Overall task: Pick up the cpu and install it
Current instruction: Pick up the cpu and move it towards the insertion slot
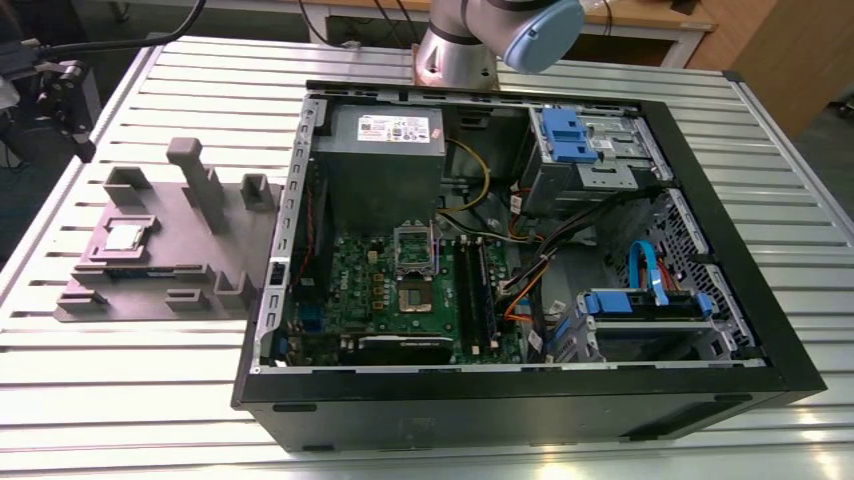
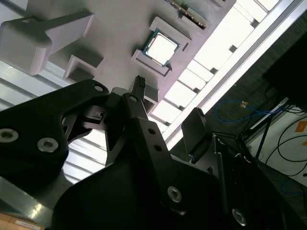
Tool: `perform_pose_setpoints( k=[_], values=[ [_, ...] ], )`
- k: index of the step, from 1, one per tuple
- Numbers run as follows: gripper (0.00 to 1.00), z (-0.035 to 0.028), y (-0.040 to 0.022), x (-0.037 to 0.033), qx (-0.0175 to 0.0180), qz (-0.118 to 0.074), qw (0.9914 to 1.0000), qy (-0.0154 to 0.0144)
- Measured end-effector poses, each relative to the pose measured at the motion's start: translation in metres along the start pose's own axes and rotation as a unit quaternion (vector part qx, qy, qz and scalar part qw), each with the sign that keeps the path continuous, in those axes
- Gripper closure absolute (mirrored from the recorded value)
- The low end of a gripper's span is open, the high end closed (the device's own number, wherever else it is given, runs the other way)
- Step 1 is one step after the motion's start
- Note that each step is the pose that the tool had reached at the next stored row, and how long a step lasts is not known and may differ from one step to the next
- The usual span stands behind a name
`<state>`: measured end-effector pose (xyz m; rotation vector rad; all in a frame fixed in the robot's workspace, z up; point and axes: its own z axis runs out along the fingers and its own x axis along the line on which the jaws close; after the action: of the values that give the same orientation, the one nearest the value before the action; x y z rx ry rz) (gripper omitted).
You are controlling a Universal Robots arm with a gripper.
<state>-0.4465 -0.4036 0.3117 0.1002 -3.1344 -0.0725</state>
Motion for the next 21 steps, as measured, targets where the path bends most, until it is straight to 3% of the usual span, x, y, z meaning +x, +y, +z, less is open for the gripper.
perform_pose_setpoints(
  k=[6,17,19,21],
  values=[
    [0.42,0.003,-0.0001,-0.0005,-0.0001,0.0,1.0,-0.0001],
    [0.42,0.0219,-0.0018,-0.0024,-0.0039,0.0,0.99999,-0.0003],
    [0.36,0.0246,-0.0022,-0.0024,-0.0046,0.0,0.99999,-0.0003],
    [0.36,0.0248,-0.0022,-0.0024,-0.0046,0.0,0.99999,-0.0003]
  ],
)
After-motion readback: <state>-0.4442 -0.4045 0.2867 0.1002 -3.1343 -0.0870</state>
